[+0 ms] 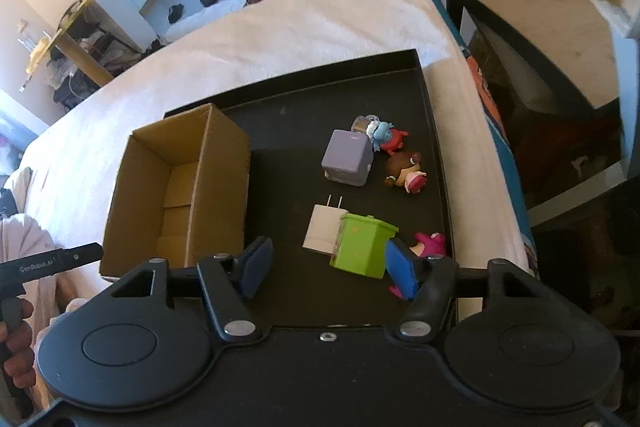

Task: Organize rigid objects
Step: 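Move the right gripper to the green container and close on it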

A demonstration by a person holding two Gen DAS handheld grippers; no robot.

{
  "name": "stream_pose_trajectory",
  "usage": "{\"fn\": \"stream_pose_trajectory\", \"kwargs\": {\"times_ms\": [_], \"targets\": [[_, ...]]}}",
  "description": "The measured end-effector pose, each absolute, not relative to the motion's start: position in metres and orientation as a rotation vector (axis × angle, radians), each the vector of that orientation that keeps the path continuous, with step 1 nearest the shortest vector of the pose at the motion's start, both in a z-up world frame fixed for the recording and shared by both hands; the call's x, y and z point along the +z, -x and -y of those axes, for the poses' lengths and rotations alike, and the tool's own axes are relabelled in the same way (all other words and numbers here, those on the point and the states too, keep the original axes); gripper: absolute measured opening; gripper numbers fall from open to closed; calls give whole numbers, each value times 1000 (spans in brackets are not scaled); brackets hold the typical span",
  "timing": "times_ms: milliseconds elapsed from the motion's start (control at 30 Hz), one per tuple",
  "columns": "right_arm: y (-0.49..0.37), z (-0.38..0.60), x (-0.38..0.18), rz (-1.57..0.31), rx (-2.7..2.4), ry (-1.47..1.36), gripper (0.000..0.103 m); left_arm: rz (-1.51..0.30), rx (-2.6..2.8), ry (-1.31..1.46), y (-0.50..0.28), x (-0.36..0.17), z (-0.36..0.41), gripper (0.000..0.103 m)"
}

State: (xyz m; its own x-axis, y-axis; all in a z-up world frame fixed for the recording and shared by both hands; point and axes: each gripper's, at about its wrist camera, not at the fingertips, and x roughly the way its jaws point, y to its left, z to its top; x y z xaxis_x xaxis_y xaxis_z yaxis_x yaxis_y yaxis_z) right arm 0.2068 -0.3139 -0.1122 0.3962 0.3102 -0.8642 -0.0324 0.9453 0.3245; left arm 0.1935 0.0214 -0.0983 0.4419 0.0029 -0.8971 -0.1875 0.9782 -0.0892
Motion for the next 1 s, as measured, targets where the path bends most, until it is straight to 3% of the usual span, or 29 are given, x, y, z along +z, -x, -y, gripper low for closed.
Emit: {"fn": "stream_pose_trajectory", "kwargs": {"times_ms": [733, 1000], "targets": [[-264, 305, -178, -1326, 252, -303, 47, -1197, 181, 201, -231, -129, -34, 13], [-278, 299, -192, -1361, 213, -250, 45, -1221, 189, 219, -236, -136, -33, 9]]}}
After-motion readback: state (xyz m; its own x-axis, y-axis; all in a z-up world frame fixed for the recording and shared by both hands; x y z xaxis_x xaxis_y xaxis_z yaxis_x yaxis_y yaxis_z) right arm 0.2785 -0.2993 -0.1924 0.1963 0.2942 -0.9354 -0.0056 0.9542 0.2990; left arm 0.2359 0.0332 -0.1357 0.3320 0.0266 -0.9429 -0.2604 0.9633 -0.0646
